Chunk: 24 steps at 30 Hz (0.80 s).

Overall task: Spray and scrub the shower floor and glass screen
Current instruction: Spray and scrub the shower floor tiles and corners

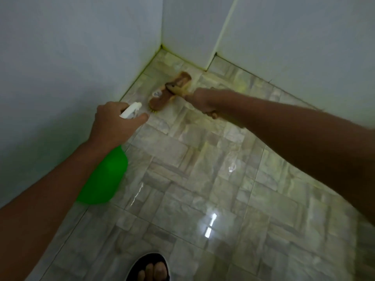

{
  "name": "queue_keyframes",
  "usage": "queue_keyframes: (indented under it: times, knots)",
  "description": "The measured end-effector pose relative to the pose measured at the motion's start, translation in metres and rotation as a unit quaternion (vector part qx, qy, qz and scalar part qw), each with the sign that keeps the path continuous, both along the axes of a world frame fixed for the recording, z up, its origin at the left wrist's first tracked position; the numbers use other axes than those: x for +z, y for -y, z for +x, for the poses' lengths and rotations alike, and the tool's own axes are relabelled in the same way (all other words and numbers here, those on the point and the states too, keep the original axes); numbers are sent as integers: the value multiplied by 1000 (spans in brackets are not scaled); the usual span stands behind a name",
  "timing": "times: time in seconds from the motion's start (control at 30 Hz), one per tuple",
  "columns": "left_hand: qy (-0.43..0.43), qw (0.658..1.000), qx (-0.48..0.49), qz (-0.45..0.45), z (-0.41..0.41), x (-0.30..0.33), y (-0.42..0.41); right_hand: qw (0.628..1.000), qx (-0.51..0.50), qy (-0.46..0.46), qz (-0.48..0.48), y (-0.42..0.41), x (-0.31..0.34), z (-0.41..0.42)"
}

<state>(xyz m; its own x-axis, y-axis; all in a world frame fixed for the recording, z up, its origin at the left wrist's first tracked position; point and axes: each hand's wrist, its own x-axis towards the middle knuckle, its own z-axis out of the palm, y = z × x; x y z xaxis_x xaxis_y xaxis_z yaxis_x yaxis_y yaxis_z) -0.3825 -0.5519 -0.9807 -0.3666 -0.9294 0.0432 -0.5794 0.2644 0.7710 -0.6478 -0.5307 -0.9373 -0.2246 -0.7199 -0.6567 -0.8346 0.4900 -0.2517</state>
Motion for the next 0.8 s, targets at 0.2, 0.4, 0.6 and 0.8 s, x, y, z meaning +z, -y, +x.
queue_keyframes:
  times: [0.2,0.4,0.6,0.8]
  knots:
    - [2,1000,-22,12,-13,3,-10,996,-5,-59,67,-85,-5,-52]
    - [21,999,-45,8,-33,8,-21,998,-55,-41,3,-60,-5,-33]
    - [37,996,-77,-3,-47,5,-20,991,-133,33,-4,-103,-19,-32]
    - [29,991,-129,13,-101,13,-15,949,-298,105,-16,-153,7,-90]
